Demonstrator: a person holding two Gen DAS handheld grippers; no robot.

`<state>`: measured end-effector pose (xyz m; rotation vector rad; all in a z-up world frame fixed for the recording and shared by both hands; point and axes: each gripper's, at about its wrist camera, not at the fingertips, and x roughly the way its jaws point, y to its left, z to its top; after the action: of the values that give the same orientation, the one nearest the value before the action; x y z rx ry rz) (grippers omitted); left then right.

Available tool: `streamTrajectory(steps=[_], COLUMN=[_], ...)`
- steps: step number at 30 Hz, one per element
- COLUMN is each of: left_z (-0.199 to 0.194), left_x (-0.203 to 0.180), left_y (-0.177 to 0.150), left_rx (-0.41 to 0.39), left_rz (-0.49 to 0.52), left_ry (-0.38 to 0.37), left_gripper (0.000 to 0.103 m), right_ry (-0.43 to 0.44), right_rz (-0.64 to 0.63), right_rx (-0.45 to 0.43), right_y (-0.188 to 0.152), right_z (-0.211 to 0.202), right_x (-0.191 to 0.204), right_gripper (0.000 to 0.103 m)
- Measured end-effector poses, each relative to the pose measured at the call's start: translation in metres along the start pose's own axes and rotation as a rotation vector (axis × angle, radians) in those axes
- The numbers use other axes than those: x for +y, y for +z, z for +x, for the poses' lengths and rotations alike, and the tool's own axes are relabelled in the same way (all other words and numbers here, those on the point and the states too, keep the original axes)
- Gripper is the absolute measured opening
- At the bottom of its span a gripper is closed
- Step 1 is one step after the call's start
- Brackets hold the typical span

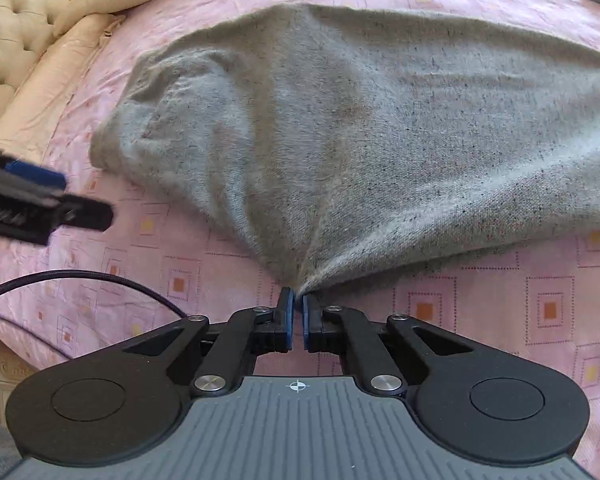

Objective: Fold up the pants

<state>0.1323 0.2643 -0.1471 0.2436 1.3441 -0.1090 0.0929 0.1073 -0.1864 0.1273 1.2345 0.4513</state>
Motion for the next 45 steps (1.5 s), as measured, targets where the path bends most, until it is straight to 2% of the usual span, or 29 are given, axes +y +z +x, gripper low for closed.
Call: streamTrajectory(steps=[2, 4, 6, 9, 11, 13, 14, 15, 17, 20, 23, 26, 28, 29, 30, 32, 34, 37, 40, 42, 43, 45], left_z=[0.002, 0.003, 0.006, 0.017, 0.03, 0.052, 0.065, 0.068, 0.068, 0.066, 0.065, 0.063, 0.066, 0.067, 0.065, 0.061, 0.055, 0.042, 0.028, 0.019, 0.015, 0.007], left_x=[-0.009, -0.021, -0.035, -0.058, -0.069, -0.071, -0.07, -0.063, -0.05, -0.043, -0.041, -0.041, -0.04, -0.039, -0.039, -0.035, -0.029, -0.017, -0.013, -0.016, -0.019, -0.027], left_y=[0.007, 0.014, 0.019, 0.021, 0.021, 0.019, 0.018, 0.016, 0.014, 0.011, 0.007, 0.001, -0.004, -0.007, -0.01, -0.014, -0.017, -0.021, -0.02, -0.016, -0.013, -0.007], left_rx=[-0.015, -0.035, -0.049, -0.057, -0.061, -0.017, 0.027, 0.017, 0.017, 0.013, 0.011, 0.026, 0.054, 0.059, 0.051, 0.043, 0.043, 0.034, 0.011, -0.002, -0.008, -0.02], left_rz=[0.019, 0.037, 0.059, 0.106, 0.128, 0.125, 0.113, 0.075, 0.024, 0.025, 0.014, -0.004, -0.006, -0.003, 0.0, -0.013, -0.055, -0.125, -0.174, -0.194, -0.202, -0.218], left_ry=[-0.024, -0.049, -0.073, -0.112, -0.093, -0.018, 0.018, 0.002, -0.042, -0.05, -0.049, -0.053, -0.058, -0.051, -0.049, -0.056, -0.07, -0.084, -0.071, -0.055, -0.046, -0.029], left_gripper=[0.072, 0.072, 0.072, 0.072, 0.073, 0.073, 0.077, 0.082, 0.082, 0.082, 0.082, 0.081, 0.08, 0.08, 0.078, 0.073, 0.073, 0.073, 0.073, 0.073, 0.073, 0.073], right_ry=[0.023, -0.035, -0.044, -0.083, -0.104, -0.133, -0.149, -0.165, -0.189, -0.207, -0.225, -0.279, -0.374, -0.385, -0.369, -0.353, -0.327, -0.35, -0.423, -0.449, -0.429, -0.383], right_rz=[-0.008, -0.018, 0.049, 0.121, 0.14, 0.132, 0.122, 0.111, 0.086, 0.044, -0.034, -0.1, -0.087, -0.075, -0.046, 0.008, 0.028, 0.02, 0.079, 0.112, 0.109, 0.059], right_rx=[0.041, 0.027, 0.018, -0.043, -0.074, -0.109, -0.127, -0.145, -0.187, -0.228, -0.231, -0.199, -0.113, -0.103, -0.127, -0.119, -0.187, -0.254, -0.246, -0.192, -0.162, -0.169], right_y=[-0.007, -0.018, -0.026, -0.033, -0.03, -0.027, -0.025, -0.021, -0.013, 0.004, 0.021, 0.032, 0.034, 0.033, 0.033, 0.035, 0.033, 0.033, 0.04, 0.042, 0.042, 0.041], right_z=[-0.003, -0.012, -0.023, -0.046, -0.058, -0.067, -0.07, -0.072, -0.075, -0.068, -0.048, -0.022, -0.003, -0.001, -0.007, -0.018, -0.037, -0.053, -0.05, -0.041, -0.033, -0.035], right_x=[-0.001, -0.002, -0.012, -0.027, -0.033, -0.036, -0.036, -0.036, -0.035, -0.033, -0.03, -0.035, -0.049, -0.057, -0.061, -0.065, -0.066, -0.076, -0.102, -0.121, -0.128, -0.133], right_gripper=[0.007, 0.007, 0.007, 0.007, 0.007, 0.007, 0.007, 0.007, 0.007, 0.007, 0.007, 0.008, 0.008, 0.008, 0.008, 0.008, 0.009, 0.009, 0.01, 0.01, 0.01, 0.01])
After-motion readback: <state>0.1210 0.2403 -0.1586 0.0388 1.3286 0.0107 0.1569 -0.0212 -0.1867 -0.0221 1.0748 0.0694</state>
